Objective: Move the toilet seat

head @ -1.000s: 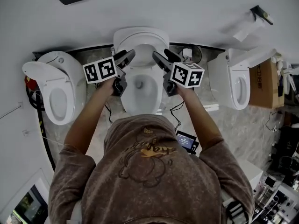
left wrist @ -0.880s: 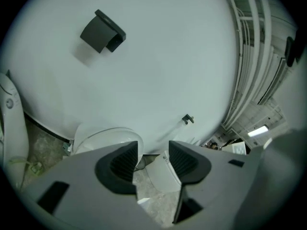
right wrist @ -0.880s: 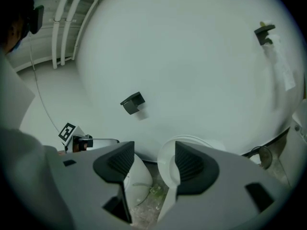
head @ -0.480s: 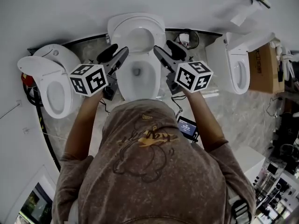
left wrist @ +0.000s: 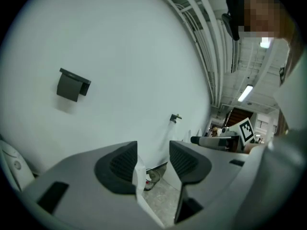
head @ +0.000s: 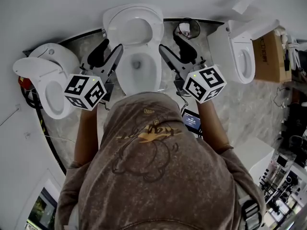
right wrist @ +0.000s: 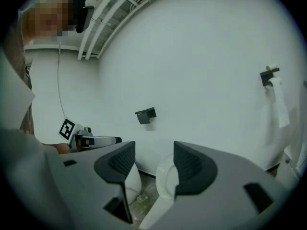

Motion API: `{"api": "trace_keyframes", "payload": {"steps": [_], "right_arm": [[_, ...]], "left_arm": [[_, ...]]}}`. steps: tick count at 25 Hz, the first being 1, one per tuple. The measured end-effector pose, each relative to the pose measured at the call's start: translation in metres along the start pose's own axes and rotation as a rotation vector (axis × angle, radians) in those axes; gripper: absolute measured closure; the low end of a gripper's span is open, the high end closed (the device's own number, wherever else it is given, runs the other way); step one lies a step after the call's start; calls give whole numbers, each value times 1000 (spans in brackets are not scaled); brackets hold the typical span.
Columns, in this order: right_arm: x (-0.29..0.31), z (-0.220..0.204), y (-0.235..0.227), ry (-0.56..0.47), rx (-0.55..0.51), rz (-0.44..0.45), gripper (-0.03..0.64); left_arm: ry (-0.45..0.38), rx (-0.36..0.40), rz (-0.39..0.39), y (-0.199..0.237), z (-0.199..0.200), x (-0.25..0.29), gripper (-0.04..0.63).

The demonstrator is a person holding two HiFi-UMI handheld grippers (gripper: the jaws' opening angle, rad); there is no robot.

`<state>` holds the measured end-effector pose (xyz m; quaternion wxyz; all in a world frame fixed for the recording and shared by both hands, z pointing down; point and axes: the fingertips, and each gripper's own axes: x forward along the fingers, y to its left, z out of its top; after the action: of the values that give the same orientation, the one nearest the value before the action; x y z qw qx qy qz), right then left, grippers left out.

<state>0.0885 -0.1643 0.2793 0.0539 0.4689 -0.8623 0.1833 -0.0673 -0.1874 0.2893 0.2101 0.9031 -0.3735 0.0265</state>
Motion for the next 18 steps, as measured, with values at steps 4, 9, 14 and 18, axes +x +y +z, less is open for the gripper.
{"api": "trace_keyframes", "payload": {"steps": [4, 9, 14, 18], "right_arm": [[-13, 7, -9, -49, -62, -49, 434], [-21, 9, -12, -82, -89, -87, 555], [-22, 4, -12, -89, -79, -88, 618], [-23, 6, -9, -101, -96, -60, 618]], "left_arm": [[-46, 98, 30, 0, 3, -4, 447], [-82, 105, 25, -6, 4, -3, 550], [-104, 112, 36, -9, 6, -1, 584], [-117, 118, 20, -13, 10, -1, 586]]}}
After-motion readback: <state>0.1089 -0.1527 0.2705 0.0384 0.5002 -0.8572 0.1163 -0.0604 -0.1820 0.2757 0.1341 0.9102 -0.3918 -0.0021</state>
